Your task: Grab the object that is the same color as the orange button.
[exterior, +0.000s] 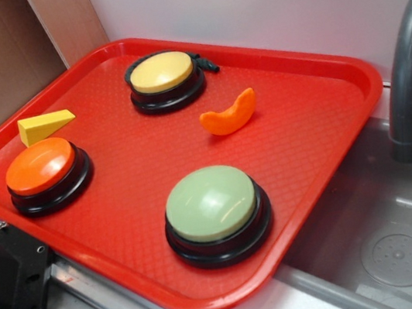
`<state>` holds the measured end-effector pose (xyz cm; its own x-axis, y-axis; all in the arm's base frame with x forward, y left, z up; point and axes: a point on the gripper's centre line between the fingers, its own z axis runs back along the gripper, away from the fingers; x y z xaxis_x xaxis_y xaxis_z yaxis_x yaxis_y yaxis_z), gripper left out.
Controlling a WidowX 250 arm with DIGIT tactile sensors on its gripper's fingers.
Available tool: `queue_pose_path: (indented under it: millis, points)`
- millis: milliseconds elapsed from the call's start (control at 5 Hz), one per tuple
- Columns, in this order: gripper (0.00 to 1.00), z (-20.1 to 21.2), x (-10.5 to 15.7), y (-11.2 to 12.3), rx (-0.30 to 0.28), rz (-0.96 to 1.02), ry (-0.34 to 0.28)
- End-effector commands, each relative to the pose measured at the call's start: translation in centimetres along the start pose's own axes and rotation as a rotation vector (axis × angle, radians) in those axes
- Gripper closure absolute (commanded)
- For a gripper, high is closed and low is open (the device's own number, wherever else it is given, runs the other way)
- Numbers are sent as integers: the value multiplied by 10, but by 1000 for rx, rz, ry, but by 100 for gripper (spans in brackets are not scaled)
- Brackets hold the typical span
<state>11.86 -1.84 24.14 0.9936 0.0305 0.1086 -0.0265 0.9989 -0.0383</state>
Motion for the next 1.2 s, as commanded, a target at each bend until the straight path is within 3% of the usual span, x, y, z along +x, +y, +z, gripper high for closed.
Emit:
queue_pose_path:
  millis: [0, 200, 400, 600, 800, 1000]
  points:
    - [0, 0, 0, 0, 0, 0, 0]
    - [0, -46, 45, 6, -143, -249, -176]
    - [0, -77, 94, -14, -73, -343, -195]
    - [0, -123, 137, -37, -35, -336, -121]
    - [0, -157, 148, -51, 52, -292, -90]
    - [0, -178, 146, -54, 61, -312, -77]
